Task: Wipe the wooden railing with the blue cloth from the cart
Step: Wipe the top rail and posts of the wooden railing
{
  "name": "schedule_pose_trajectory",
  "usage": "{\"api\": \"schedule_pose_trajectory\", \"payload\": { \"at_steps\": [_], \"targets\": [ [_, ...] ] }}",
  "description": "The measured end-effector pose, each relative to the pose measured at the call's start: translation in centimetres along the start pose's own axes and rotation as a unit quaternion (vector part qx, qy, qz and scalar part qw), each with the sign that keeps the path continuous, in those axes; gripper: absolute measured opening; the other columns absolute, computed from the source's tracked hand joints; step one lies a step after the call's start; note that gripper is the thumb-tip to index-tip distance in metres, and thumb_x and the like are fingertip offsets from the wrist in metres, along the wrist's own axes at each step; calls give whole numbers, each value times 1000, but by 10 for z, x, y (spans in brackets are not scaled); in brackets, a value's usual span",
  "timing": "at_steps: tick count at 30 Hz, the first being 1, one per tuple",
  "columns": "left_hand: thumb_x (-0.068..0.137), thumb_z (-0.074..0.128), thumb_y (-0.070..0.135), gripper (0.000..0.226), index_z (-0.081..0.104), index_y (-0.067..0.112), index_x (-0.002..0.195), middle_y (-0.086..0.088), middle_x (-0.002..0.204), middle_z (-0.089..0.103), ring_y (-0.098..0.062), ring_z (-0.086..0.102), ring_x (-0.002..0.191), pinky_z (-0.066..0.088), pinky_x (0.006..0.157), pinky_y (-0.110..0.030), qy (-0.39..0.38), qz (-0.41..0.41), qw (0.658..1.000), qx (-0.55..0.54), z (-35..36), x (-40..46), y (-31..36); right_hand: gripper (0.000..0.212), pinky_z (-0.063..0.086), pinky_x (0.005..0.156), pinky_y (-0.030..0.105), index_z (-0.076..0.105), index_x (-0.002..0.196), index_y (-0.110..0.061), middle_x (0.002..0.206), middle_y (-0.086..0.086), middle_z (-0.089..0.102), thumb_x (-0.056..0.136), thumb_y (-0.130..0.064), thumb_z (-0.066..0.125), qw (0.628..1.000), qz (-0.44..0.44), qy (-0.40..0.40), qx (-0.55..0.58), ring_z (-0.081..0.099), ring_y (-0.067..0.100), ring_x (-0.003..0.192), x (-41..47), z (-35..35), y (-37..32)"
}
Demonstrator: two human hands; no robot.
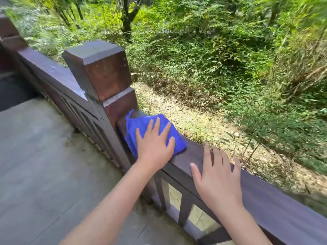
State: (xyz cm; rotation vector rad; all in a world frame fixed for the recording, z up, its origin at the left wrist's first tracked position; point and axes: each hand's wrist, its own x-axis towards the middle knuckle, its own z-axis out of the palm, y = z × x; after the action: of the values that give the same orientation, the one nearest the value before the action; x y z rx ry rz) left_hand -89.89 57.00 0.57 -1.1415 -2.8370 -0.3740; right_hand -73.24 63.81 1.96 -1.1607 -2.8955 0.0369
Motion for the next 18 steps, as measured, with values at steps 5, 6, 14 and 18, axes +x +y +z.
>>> {"api": "schedule_pose_trajectory", "payload": {
  "at_steps": [5, 6, 14, 18],
  "targets": [
    [89, 17, 45, 56, 30, 32, 142, -2, 154, 25, -18, 19, 143, 9, 116, -52, -20, 324, 946, 18, -11, 1, -11, 74, 35, 101, 59, 43, 134, -6, 128, 20, 57, 81, -52, 19, 999, 26, 19, 14, 53, 35, 119, -2, -7, -7],
    [90, 18, 43, 54, 30, 33, 141, 0, 154, 26, -17, 19, 143, 2, 115, -54, -29, 386, 921, 42, -15, 11, -18, 73, 36, 100, 60, 45, 133, -5, 127, 20, 58, 81, -51, 21, 999, 34, 20, 15, 54, 36, 118, -2, -8, -11],
    [90, 30, 50, 48, 23, 47, 138, 3, 158, 8, -15, -2, 145, 1, 113, -56, -83, 165, 982, 31, -20, 72, -77, 71, 39, 98, 56, 43, 133, -3, 126, 22, 57, 83, -48, 22, 999, 28, 9, 21, 53, 38, 116, 20, -10, -50],
    [88, 35, 50, 51, 31, 41, 137, -2, 156, 17, -20, 6, 144, 10, 114, -53, -27, 84, 996, 2, -15, 66, -77, 70, 38, 99, 56, 42, 133, -2, 126, 22, 57, 84, -47, 23, 1000, 18, 7, 17, 53, 39, 116, 24, -7, -51]
  ]
}}
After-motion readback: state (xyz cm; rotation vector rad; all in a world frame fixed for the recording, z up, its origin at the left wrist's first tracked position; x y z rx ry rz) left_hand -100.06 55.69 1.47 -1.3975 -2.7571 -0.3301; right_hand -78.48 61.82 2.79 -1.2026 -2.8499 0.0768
